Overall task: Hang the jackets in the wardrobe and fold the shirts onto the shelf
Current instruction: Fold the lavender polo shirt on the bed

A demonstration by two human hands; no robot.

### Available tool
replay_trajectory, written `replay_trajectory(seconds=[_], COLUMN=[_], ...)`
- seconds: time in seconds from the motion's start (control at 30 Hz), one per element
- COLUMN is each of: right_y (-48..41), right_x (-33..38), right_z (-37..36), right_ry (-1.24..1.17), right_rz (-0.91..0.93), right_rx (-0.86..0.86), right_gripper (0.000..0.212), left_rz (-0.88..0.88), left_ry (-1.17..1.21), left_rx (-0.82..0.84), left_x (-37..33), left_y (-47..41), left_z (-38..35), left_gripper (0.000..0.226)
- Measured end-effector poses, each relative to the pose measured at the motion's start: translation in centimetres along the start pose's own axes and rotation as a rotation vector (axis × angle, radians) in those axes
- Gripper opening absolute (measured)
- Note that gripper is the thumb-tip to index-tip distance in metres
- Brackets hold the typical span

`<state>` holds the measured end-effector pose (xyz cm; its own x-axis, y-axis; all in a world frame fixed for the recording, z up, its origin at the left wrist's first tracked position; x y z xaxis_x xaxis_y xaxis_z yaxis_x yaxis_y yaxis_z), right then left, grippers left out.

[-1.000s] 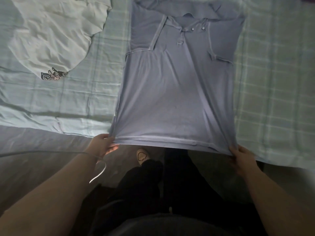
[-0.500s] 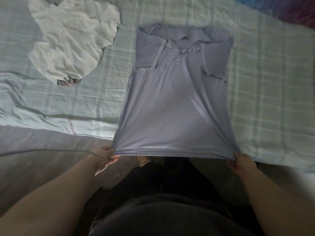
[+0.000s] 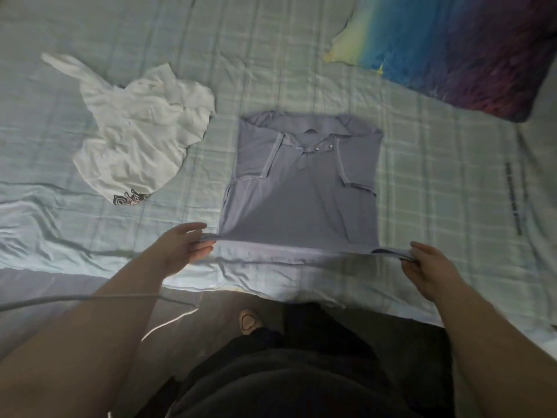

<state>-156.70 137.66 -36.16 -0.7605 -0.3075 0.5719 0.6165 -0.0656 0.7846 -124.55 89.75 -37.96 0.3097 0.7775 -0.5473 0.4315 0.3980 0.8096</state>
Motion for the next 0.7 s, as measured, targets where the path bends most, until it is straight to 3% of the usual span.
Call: replay_trajectory(seconds=[0.23,0.57,0.7], right_y=[-5.1,-14.7,-19.9], right_x=[10.4,20.2,22.3], right_z=[-5.0,-12.0,-14.9], right_ry=[0.002,-0.031,-0.248], right_rz=[0.083,0.046,-0.045], right_rx=[0.039,0.098,0.071], right_gripper=[0.043,0.042,0.043], left_rz=[-0.030,0.011,0.006], left_ry=[0.025,0.199,0.212], left_rx=[-0.081,-0.119,-0.086], left_x=[-7.4,-14.4,-17.4], left_y=[-4.1,-15.0,-21.4], left_z=[-5.3,-9.4,-12.6], left_gripper=[0.008,0.016,0.016])
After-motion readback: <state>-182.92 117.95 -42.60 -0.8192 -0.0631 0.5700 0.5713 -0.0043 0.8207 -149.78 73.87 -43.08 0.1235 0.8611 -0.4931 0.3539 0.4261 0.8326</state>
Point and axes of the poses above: each hand's wrist, its own y-axis away from the middle knuckle, its own z-axis out of the back of the hand, x = y × z, the point moved 10 cm from there along -y, towards the middle knuckle, and after that the axes turned 6 degrees about y, right-handed, at the moved point
